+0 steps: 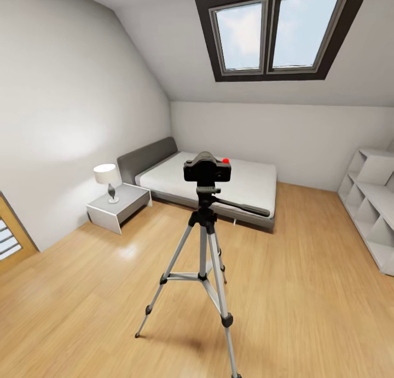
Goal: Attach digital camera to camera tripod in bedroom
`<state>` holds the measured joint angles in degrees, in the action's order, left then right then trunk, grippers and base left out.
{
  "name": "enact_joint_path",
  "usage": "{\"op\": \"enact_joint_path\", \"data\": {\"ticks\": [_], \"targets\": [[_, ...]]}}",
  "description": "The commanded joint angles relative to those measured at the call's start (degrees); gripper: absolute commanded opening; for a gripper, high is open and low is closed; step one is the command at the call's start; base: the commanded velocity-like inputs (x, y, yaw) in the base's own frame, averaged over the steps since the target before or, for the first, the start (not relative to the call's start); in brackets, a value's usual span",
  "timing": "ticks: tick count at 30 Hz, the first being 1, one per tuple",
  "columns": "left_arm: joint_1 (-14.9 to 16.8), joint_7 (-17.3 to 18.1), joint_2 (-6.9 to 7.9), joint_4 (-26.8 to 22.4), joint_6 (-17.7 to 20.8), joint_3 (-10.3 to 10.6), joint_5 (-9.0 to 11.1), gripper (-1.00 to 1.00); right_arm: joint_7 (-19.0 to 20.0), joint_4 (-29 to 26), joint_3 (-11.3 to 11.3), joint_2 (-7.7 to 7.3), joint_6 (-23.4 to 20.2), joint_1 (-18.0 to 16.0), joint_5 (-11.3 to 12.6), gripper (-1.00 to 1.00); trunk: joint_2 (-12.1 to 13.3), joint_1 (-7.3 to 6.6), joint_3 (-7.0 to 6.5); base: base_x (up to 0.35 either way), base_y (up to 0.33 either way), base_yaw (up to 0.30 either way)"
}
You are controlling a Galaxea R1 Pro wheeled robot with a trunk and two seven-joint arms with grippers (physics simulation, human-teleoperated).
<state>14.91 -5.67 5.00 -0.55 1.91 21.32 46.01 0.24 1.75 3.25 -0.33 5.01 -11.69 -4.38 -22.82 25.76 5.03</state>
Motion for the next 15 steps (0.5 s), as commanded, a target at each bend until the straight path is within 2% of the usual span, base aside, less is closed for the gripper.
{"op": "enact_joint_path", "data": {"ticks": [1,15], "targets": [[0.04,-0.22,0.01,-0.06,0.20,0.48,0.39,1.00,0.02,0.19,0.36,-0.02,0.35,-0.09,-0.45,1.00,-0.11,0.03,0.03,0.000,0.000,0.000],[0.04,-0.22,0.01,-0.09,0.20,0.56,0.29,1.00,0.08,0.19,0.36,-0.02,0.35,-0.09,-0.44,1.00,-0.11,0.03,-0.93,0.000,0.000,0.000]]}}
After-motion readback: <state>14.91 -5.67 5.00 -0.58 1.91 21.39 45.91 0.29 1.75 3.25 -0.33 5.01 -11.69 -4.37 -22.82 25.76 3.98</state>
